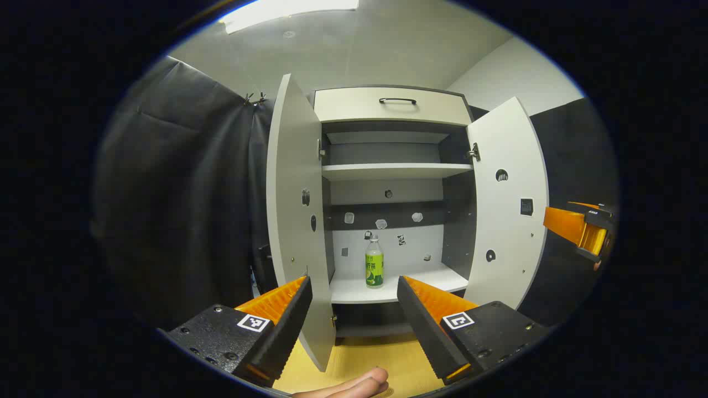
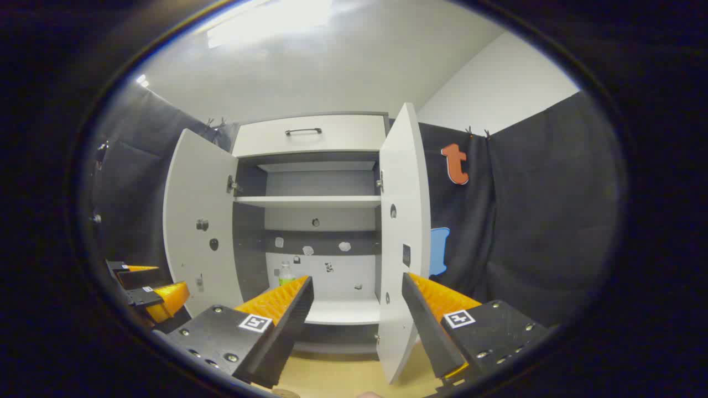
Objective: Grasp the bottle in the cabinet with the left hand and place it on the coaster, then close the right door with the right hand and the left door with the left hand.
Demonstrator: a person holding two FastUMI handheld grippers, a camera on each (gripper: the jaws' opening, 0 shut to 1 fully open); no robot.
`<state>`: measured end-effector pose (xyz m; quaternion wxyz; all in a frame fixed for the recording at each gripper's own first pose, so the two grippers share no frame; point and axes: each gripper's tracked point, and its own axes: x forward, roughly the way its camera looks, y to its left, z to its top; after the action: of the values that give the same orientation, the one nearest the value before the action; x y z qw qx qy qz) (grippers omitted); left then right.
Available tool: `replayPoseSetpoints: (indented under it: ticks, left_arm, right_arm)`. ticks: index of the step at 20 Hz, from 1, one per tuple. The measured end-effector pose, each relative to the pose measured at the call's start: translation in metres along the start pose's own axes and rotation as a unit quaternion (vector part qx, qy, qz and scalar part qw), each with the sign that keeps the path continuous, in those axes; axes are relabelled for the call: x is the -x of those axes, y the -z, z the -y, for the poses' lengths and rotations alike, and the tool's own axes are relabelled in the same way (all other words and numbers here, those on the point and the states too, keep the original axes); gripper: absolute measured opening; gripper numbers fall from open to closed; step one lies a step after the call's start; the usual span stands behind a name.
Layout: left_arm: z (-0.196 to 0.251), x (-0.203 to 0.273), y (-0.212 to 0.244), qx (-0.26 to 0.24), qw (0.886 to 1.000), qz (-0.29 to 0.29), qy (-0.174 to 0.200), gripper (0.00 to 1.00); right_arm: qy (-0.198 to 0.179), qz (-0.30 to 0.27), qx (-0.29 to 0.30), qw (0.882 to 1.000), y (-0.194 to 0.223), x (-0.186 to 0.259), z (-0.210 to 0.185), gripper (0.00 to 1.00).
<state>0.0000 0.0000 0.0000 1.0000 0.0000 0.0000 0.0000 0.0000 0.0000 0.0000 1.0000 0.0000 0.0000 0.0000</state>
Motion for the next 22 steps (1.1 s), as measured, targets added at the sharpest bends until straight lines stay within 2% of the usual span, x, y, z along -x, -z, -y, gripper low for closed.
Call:
replayPoseSetpoints:
  ticks: [2, 3, 4, 5, 6, 7, 8, 9, 11, 12, 14, 15, 18, 19, 20, 22]
  left_arm:
    - [0.001, -0.009, 0.002, 0.001, 1.0, -0.003, 0.004, 0.98]
    - [0.001, -0.015, 0.002, -0.001, 1.0, -0.003, 0.005, 0.98]
    - [0.0, -0.021, 0.002, -0.003, 1.0, -0.004, 0.006, 0.98]
    - [0.001, -0.026, 0.003, -0.005, 1.0, -0.003, 0.007, 0.98]
    - [0.001, -0.033, 0.004, -0.007, 1.0, -0.004, 0.01, 0.98]
    - [0.002, -0.039, 0.006, -0.007, 1.0, -0.006, 0.012, 0.98]
    - [0.003, -0.045, 0.008, -0.007, 1.0, -0.009, 0.016, 0.98]
    - [0.004, -0.051, 0.01, -0.007, 1.0, -0.012, 0.018, 0.98]
    - [0.004, -0.065, 0.013, -0.005, 1.0, -0.017, 0.022, 0.98]
    - [0.004, -0.072, 0.014, -0.004, 1.0, -0.019, 0.024, 0.98]
    - [0.003, -0.086, 0.017, -0.001, 0.999, -0.02, 0.028, 0.98]
    - [0.003, -0.094, 0.019, -0.001, 0.999, -0.023, 0.031, 0.98]
    - [0.004, -0.119, 0.023, 0.002, 0.999, -0.022, 0.034, 0.98]
    - [0.005, -0.127, 0.025, 0.003, 0.999, -0.023, 0.035, 0.98]
    - [0.007, -0.137, 0.027, 0.003, 0.999, -0.023, 0.036, 0.98]
    - [0.015, -0.158, 0.033, 0.004, 0.999, -0.022, 0.041, 0.98]
  right_arm:
    - [0.001, -0.003, 0.007, 1.0, 0.002, -0.005, -0.002, 0.97]
    - [0.001, -0.005, 0.014, 1.0, 0.005, -0.007, -0.002, 0.97]
    - [0.004, -0.006, 0.022, 1.0, 0.008, -0.01, -0.001, 0.93]
    - [0.006, -0.006, 0.031, 0.999, 0.011, -0.014, -0.002, 0.93]
    - [0.009, -0.005, 0.04, 0.999, 0.013, -0.017, -0.001, 0.97]
    - [0.012, -0.005, 0.046, 0.999, 0.015, -0.021, -0.002, 0.93]
    - [0.013, -0.005, 0.049, 0.999, 0.017, -0.024, -0.003, 0.97]
    - [0.013, -0.007, 0.051, 0.999, 0.019, -0.028, -0.005, 0.93]
    - [0.014, -0.009, 0.05, 0.999, 0.023, -0.036, -0.007, 0.97]
    - [0.016, -0.011, 0.048, 0.999, 0.026, -0.04, -0.008, 0.93]
    - [0.025, -0.021, 0.043, 0.999, 0.032, -0.05, -0.007, 0.93]
    - [0.026, -0.023, 0.041, 0.999, 0.035, -0.055, -0.009, 0.97]
    - [0.024, -0.021, 0.044, 0.999, 0.039, -0.068, -0.013, 0.97]
    - [0.02, -0.021, 0.042, 0.999, 0.041, -0.072, -0.016, 0.93]
    - [0.015, -0.022, 0.038, 0.999, 0.044, -0.075, -0.017, 0.97]
    - [0.013, -0.026, 0.033, 0.999, 0.05, -0.084, -0.017, 0.97]
